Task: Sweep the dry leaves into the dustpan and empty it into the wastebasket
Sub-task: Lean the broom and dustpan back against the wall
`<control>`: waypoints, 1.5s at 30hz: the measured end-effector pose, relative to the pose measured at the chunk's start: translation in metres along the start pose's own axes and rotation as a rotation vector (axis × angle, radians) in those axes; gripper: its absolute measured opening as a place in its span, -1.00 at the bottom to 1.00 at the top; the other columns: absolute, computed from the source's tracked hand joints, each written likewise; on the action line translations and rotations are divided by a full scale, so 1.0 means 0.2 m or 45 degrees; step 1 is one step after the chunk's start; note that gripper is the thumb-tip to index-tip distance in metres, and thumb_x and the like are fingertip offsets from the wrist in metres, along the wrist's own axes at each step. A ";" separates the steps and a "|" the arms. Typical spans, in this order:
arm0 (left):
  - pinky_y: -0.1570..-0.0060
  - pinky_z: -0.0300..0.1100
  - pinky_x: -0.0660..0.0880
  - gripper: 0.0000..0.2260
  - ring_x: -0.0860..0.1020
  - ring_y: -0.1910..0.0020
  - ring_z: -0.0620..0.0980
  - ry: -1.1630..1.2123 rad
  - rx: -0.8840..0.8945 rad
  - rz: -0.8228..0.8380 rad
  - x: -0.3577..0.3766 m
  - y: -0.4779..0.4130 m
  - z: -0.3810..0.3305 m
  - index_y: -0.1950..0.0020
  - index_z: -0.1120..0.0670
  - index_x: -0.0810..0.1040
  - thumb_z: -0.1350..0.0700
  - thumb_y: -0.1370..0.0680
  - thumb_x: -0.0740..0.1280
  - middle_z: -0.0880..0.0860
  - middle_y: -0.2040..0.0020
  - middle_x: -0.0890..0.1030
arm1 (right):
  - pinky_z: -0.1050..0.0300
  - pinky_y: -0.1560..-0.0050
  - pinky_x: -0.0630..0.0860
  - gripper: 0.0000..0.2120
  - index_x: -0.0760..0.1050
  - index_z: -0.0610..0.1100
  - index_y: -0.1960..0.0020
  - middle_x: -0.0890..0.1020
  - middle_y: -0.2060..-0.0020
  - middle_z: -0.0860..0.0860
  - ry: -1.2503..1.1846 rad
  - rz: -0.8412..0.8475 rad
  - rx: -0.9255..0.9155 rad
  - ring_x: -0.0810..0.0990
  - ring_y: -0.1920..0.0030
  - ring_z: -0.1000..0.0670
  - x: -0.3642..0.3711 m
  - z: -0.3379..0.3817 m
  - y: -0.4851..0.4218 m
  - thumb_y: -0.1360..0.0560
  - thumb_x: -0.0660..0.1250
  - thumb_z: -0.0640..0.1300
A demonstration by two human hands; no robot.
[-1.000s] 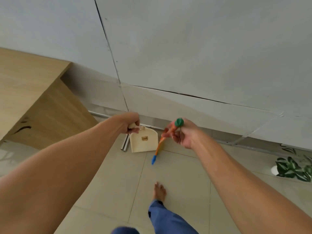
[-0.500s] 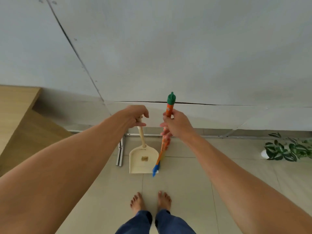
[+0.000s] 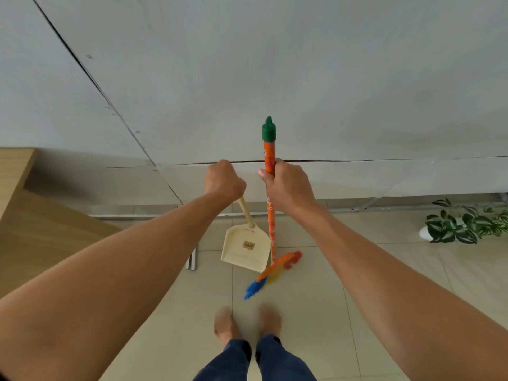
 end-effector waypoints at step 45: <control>0.04 -0.01 0.47 -0.76 0.59 -0.06 0.20 -0.063 0.451 -0.188 0.18 -0.73 -0.09 -0.23 0.16 0.50 0.25 -0.57 0.32 0.11 -0.10 0.67 | 0.02 0.18 0.48 -0.64 0.50 -0.15 -0.15 0.62 0.19 -0.03 -0.072 0.013 -0.043 0.59 0.17 -0.12 0.48 -0.10 -0.81 -0.65 0.14 0.11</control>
Point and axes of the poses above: each hand's wrist, its own y-axis away from the middle knuckle, its own x-axis out of the palm, z = x × y, the point moved 3 cm from there along -y, towards the middle knuckle
